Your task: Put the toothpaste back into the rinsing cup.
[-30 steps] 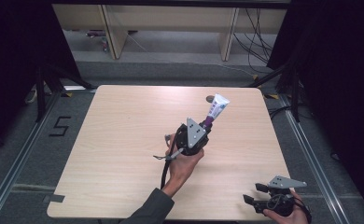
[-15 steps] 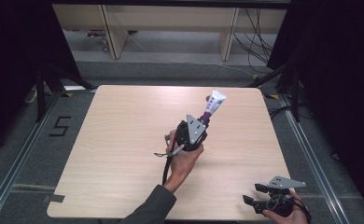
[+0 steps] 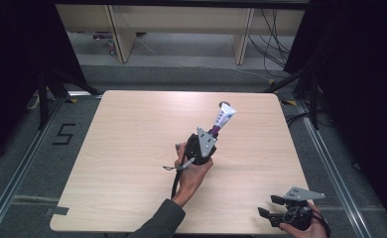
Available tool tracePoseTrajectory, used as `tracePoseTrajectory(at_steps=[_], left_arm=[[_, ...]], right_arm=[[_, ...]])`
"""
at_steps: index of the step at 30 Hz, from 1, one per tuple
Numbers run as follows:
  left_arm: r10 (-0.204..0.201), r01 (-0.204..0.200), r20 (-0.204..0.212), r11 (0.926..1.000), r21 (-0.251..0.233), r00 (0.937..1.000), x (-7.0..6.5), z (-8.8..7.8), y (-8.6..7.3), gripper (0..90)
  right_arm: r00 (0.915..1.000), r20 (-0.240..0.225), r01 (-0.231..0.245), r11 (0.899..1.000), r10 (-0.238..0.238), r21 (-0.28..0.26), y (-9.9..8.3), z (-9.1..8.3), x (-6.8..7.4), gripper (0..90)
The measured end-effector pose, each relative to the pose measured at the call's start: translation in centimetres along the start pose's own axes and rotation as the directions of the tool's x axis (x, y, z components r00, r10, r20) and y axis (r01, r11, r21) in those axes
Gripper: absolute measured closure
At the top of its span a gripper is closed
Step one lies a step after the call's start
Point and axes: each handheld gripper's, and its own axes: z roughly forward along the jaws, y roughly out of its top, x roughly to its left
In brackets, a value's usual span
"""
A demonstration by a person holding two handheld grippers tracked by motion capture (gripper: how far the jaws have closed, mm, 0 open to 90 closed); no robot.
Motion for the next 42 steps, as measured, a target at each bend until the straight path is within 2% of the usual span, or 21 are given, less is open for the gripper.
tracePoseTrajectory(at_steps=[1,3,4,7,8,9,12,13,14,17,18,19,20,26,28,29,31,32,33,38,42], left_arm=[[0.002,-0.002,0.003,1.0000,0.008,1.0000,0.0,0.0,-0.2,76.3],[0.009,-0.009,-0.002,0.9999,0.013,1.0000,0.0,0.1,-0.5,76.2],[0.018,-0.018,-0.001,0.9996,0.021,0.9998,0.0,0.1,-0.7,76.2],[0.018,-0.018,0.002,0.9993,0.034,0.9998,-0.1,0.2,-1.2,76.2],[0.023,-0.022,-0.001,0.9990,0.040,0.9997,-0.1,0.2,-1.3,76.1],[0.020,-0.020,0.000,0.9987,0.047,0.9998,-0.1,0.2,-1.4,76.1],[0.023,-0.022,-0.002,0.9987,0.046,0.9997,-0.1,0.2,-1.7,76.0],[0.025,-0.025,-0.004,0.9985,0.048,0.9997,0.0,0.1,-1.7,75.9],[0.027,-0.027,-0.004,0.9984,0.049,0.9996,0.0,0.1,-1.7,75.8],[0.029,-0.028,-0.007,0.9984,0.048,0.9996,-0.1,0.0,-1.7,75.5],[0.032,-0.032,-0.008,0.9982,0.052,0.9994,-0.1,-0.1,-1.7,75.4],[0.033,-0.032,-0.009,0.9980,0.054,0.9994,-0.1,-0.1,-1.7,75.2],[0.031,-0.031,-0.013,0.9979,0.056,0.9994,-0.1,-0.2,-1.7,74.7],[0.045,-0.041,-0.031,0.9938,0.104,0.9985,0.2,-0.3,-2.4,68.8],[0.053,-0.050,-0.032,0.9952,0.085,0.9981,0.2,-0.4,-2.5,67.8],[0.037,-0.034,-0.036,0.9968,0.073,0.9987,0.2,-0.6,-2.4,66.6],[0.042,-0.038,-0.046,0.9970,0.067,0.9981,0.1,-0.9,-2.0,60.5],[0.041,-0.039,-0.039,0.9970,0.067,0.9984,0.1,-1.0,-1.7,60.2],[0.042,-0.040,-0.035,0.9970,0.066,0.9985,0.0,-1.2,-1.5,59.8],[0.041,-0.040,-0.015,0.9964,0.076,0.9991,-0.2,-1.9,-1.0,55.5],[0.018,-0.019,0.016,0.9944,0.104,0.9997,-0.1,-2.1,-1.1,53.3]], right_arm=[[1.0000,-0.005,-0.001,1.000,0.001,0.001,0.0,0.0,0.0,28.4],[0.9995,-0.001,0.033,0.999,-0.033,-0.009,0.0,0.1,-0.3,28.4],[0.9999,-0.004,-0.011,1.000,0.011,0.004,0.0,0.0,0.1,28.4],[0.9999,-0.002,0.016,1.000,-0.016,-0.004,0.0,0.1,-0.1,28.4],[0.9999,-0.001,0.015,1.000,-0.015,-0.004,0.0,0.0,-0.1,28.5],[1.0000,-0.004,-0.008,1.000,0.008,0.004,0.0,0.0,0.1,28.5],[0.9999,-0.001,0.015,1.000,-0.015,-0.004,0.0,0.0,-0.1,28.5],[0.9999,-0.003,-0.010,1.000,0.010,0.003,0.0,0.0,0.1,28.5],[1.0000,-0.003,-0.007,1.000,0.007,0.003,0.0,0.0,0.1,28.5],[0.9997,-0.002,0.025,1.000,-0.025,-0.010,0.0,0.1,-0.2,28.5],[1.0000,-0.005,-0.009,1.000,0.009,-0.003,0.0,0.1,0.1,28.5],[0.9997,0.008,0.025,1.000,-0.025,-0.010,0.0,0.1,-0.1,28.5],[0.9992,0.009,0.038,0.999,-0.038,-0.010,0.0,0.1,-0.2,28.5],[0.9994,-0.010,0.032,0.999,-0.032,-0.010,0.0,0.3,-0.1,28.5],[0.9992,-0.024,0.031,1.000,-0.031,0.004,0.0,0.3,-0.1,28.5],[0.9997,-0.015,0.021,1.000,-0.021,0.005,0.0,0.3,-0.1,28.5],[0.9995,-0.003,0.031,1.000,-0.031,-0.004,0.0,0.3,-0.1,28.6],[1.0000,-0.007,0.001,1.000,-0.001,0.000,-0.1,0.3,0.2,28.5],[0.9990,0.005,0.044,0.999,-0.044,0.000,0.0,0.2,-0.1,28.6],[0.9994,-0.009,0.032,0.999,-0.032,0.007,0.0,0.3,0.0,28.5],[0.9995,0.001,0.033,0.999,-0.033,0.010,0.0,0.1,0.1,28.6]])
